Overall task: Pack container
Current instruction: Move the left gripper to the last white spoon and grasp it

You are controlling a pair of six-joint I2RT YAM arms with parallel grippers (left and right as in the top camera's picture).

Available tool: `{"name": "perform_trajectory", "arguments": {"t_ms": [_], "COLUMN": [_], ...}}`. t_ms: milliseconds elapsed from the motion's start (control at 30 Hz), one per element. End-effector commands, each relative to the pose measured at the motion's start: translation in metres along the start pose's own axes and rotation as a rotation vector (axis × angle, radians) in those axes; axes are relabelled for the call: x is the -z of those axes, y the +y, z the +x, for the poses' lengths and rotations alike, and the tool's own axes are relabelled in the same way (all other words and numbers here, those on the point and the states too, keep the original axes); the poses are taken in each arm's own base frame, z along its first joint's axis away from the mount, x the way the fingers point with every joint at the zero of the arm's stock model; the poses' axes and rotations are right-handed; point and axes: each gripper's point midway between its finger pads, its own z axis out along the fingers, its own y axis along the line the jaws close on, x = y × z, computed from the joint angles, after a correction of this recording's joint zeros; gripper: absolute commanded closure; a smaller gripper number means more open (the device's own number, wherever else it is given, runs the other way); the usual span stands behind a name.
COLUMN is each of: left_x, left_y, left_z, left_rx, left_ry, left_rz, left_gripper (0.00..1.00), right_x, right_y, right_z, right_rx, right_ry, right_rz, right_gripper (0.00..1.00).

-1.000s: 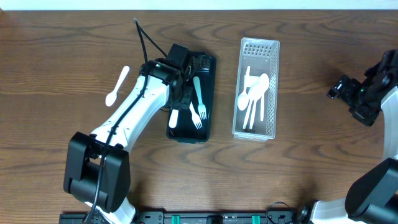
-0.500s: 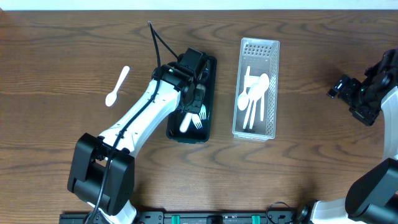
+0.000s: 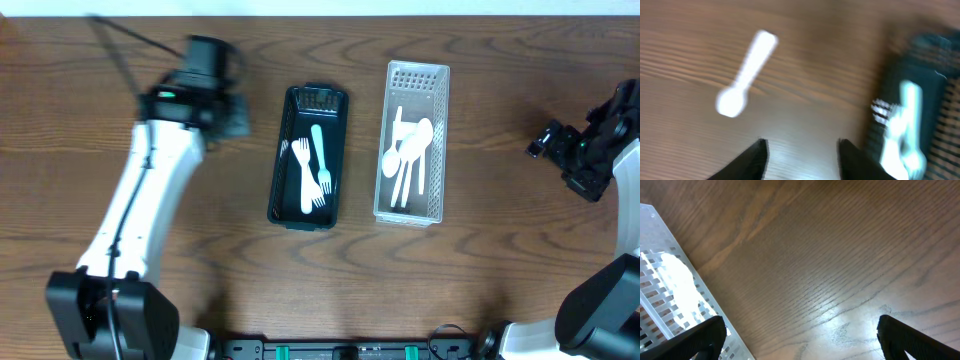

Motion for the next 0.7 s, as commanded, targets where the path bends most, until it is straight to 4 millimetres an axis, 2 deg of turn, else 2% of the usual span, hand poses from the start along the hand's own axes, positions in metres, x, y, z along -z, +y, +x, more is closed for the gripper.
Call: {"name": "perform_trajectory", "arguments": {"t_ms": [0, 100, 167, 200, 300, 433, 667], "left_x": [-0.02, -0.044, -0.062, -0.069, -0.093, -0.116, -0.151], "left_y": [0.041, 0.066, 0.077, 0.08, 0.086, 0.091, 0.104], "left_z": [-0.003, -0.002, 0.001, 0.003, 0.014, 0.031, 0.05], "left_rx": [-0.16, -0.313, -0.378, -0.396, -0.474, -0.551, -0.532], "left_ry": [0.039, 0.089, 0.123, 0.137, 0.204, 0.284, 0.359], "left_rz": [-0.081, -0.103, -0.108, -0.108, -0.098, -0.081, -0.072], "left_gripper": [0.64, 0.79, 0.79, 0.78, 0.59, 0.46, 0.42], "right_x": [-0.003, -0.003, -0.003, -0.003, -0.003, -0.003, -0.003], "right_y": [-0.002, -0.002, -0.002, -0.001, -0.001, -0.003, -0.005], "right_z": [0.0, -0.001, -0.002, -0.002, -0.003, -0.004, -0.004], "right_rx": [0.004, 0.004, 0.005, 0.006, 0.006, 0.006, 0.007], "right_ry": [0.008, 0.003, -0.002, -0.003, -0.005, -0.01, -0.014], "right_rz": [0.0, -0.002, -0.003, -0.003, -0.004, 0.009, 0.019], "right_gripper": [0.01, 0.01, 0.01, 0.01, 0.01, 0.01, 0.01]}}
